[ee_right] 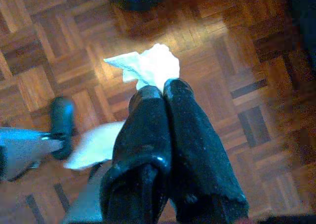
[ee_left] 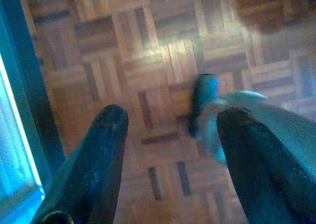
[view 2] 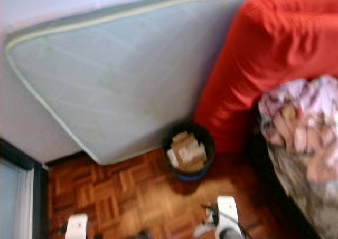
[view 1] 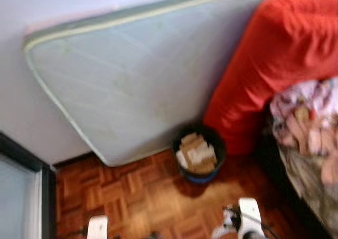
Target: Clean up the room
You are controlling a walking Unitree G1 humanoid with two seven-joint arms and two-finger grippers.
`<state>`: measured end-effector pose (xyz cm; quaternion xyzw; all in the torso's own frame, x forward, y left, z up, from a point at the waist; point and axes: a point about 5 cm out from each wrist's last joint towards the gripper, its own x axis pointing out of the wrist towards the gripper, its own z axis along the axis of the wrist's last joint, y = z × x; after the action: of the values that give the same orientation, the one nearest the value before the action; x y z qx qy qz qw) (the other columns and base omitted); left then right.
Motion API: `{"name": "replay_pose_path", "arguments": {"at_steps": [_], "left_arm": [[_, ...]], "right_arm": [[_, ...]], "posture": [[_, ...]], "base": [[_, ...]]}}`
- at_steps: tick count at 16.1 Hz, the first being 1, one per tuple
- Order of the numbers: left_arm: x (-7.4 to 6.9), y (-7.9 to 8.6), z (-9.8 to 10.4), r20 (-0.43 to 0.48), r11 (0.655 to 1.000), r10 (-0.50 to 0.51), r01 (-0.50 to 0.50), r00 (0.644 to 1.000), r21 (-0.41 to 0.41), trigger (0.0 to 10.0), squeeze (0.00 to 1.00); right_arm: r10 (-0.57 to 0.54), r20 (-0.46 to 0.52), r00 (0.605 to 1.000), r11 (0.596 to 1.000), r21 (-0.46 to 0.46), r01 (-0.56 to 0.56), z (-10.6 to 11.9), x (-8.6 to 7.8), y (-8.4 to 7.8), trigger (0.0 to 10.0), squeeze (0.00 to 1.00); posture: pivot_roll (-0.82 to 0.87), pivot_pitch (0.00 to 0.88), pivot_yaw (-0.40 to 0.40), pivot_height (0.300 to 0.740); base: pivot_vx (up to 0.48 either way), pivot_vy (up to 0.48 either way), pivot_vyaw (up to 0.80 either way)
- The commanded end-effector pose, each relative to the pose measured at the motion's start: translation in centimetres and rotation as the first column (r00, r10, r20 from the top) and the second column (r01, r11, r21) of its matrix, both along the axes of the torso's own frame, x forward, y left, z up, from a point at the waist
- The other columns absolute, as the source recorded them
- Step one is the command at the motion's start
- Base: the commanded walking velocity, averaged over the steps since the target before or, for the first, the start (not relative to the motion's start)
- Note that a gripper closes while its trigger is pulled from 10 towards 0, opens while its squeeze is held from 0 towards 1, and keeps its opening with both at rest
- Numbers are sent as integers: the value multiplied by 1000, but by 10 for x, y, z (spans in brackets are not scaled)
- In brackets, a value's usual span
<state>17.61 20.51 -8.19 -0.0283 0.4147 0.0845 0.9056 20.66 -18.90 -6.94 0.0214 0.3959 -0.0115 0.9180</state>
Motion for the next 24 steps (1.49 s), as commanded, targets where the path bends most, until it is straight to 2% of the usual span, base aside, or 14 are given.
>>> {"name": "replay_pose_path", "arguments": {"at_steps": [1, 6, 24], "left_arm": [[-4, 3, -2, -24, 1000, 10, -10, 1000, 5, 10000, 0], [-4, 3, -2, -21, 1000, 12, -12, 1000, 5, 10000, 0], [-3, 2, -1, -11, 1000, 12, -12, 1000, 4, 10000, 0]], "right_arm": [[-9, -40, 999, 1000, 7, 9, -6, -10, 2, 10000, 0], [3, -40, 999, 1000, 8, -2, -6, -9, 2, 10000, 0], [9, -43, 999, 1000, 7, -9, -6, -9, 2, 10000, 0]], "posture": [[36, 182, -9, 740], [35, 181, -11, 740], [35, 185, -13, 740]], "base": [[0, 0, 0], [0, 0, 0], [289, 0, 0]]}}
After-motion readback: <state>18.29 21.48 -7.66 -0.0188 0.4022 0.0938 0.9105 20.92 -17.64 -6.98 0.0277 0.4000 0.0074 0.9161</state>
